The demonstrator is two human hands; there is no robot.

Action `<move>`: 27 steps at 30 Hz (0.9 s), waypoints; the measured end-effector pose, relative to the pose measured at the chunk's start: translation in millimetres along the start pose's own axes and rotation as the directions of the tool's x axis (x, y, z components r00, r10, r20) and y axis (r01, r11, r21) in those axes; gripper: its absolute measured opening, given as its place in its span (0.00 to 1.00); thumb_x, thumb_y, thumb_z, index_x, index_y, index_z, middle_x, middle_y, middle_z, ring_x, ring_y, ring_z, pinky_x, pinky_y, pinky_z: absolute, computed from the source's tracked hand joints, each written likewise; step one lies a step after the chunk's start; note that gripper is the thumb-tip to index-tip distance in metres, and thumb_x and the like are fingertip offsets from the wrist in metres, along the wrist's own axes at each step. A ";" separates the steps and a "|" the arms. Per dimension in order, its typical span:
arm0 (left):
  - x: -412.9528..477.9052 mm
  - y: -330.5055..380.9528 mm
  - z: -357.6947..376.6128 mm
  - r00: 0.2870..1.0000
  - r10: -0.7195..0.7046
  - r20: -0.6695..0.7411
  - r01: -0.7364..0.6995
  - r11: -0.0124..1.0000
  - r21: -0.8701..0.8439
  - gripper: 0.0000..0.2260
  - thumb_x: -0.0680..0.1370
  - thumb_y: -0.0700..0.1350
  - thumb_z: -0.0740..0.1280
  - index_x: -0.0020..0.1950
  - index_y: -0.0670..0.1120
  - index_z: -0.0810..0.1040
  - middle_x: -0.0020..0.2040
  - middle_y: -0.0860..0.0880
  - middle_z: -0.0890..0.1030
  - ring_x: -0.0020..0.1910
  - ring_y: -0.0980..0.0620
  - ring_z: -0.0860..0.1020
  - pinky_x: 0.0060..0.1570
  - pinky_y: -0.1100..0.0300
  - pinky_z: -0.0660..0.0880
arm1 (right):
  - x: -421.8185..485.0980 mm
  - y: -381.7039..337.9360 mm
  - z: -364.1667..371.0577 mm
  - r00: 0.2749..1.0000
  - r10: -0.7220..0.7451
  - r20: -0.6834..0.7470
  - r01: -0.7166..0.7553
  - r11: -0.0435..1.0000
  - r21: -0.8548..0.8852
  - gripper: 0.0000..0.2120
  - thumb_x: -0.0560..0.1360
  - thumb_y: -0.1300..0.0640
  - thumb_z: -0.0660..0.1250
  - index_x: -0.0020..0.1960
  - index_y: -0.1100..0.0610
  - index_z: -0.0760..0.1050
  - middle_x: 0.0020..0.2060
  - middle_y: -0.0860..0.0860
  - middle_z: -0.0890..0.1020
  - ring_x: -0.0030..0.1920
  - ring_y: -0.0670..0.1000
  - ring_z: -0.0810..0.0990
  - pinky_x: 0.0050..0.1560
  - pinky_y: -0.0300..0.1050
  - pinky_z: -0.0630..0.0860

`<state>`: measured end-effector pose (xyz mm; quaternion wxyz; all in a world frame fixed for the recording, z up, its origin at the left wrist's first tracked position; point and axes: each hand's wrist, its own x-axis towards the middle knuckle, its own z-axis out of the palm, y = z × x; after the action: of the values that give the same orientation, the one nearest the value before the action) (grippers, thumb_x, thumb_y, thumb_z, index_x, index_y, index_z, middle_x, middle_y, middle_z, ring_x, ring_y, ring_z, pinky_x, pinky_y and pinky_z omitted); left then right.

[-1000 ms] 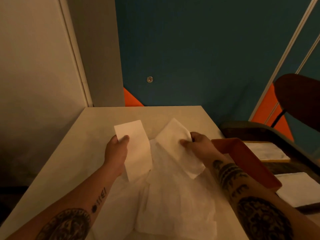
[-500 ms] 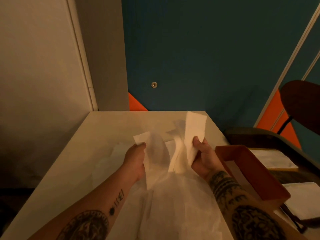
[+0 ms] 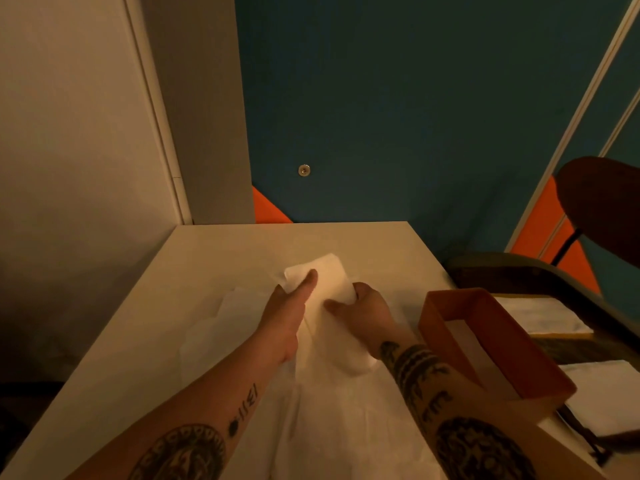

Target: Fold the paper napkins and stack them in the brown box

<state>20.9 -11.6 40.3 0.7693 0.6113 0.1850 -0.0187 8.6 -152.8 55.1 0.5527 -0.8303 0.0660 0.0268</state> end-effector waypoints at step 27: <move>19.3 -31.5 -88.7 0.938 0.343 0.050 -0.335 0.861 0.384 0.19 0.67 0.39 0.80 0.51 0.57 0.82 0.47 0.50 0.86 0.47 0.47 0.84 0.45 0.50 0.82 | 2.6 41.3 -15.8 0.997 -0.075 -0.034 0.082 0.938 0.336 0.10 0.68 0.62 0.80 0.46 0.53 0.84 0.44 0.52 0.85 0.44 0.52 0.83 0.45 0.50 0.82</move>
<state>7.6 68.3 -11.4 0.6229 0.7739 0.0752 0.0868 5.0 -183.2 23.2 0.6866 -0.7257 0.0421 -0.0154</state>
